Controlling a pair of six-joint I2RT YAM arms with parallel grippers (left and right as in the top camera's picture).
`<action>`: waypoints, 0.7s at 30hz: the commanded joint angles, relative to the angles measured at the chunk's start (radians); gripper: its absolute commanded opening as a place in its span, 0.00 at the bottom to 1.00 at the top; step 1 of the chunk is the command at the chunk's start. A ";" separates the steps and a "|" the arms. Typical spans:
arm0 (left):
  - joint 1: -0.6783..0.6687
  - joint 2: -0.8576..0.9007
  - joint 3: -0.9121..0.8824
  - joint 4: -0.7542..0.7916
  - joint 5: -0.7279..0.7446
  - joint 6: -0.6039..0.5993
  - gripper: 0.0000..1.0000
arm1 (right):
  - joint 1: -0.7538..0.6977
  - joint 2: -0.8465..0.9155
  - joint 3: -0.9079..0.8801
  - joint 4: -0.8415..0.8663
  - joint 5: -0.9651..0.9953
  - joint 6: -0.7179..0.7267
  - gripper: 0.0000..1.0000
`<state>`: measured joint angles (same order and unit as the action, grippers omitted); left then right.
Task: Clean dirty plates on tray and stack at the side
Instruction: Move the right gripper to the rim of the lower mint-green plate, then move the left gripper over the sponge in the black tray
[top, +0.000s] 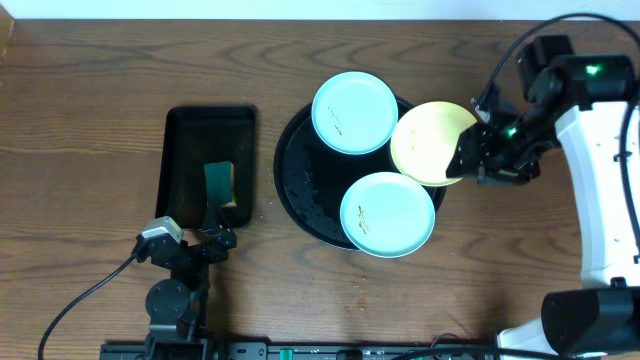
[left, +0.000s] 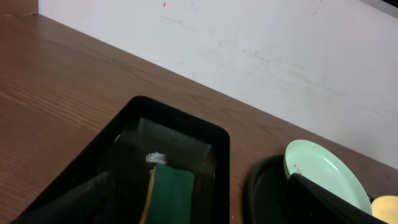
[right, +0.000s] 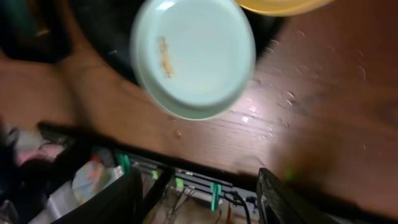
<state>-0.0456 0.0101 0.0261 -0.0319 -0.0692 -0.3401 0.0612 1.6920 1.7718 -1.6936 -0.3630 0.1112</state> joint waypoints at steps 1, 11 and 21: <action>0.005 -0.006 -0.022 -0.032 -0.018 0.006 0.88 | 0.050 -0.069 -0.087 0.008 0.224 0.204 0.56; 0.005 0.201 0.515 -0.485 0.092 -0.019 0.88 | 0.127 -0.215 -0.536 0.356 0.313 0.299 0.70; 0.005 0.926 1.460 -1.203 0.263 0.198 0.88 | 0.134 -0.214 -0.694 0.573 0.286 0.300 0.75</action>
<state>-0.0456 0.7567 1.3193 -1.1500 0.1436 -0.2131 0.1875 1.4826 1.1149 -1.1423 -0.0704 0.3981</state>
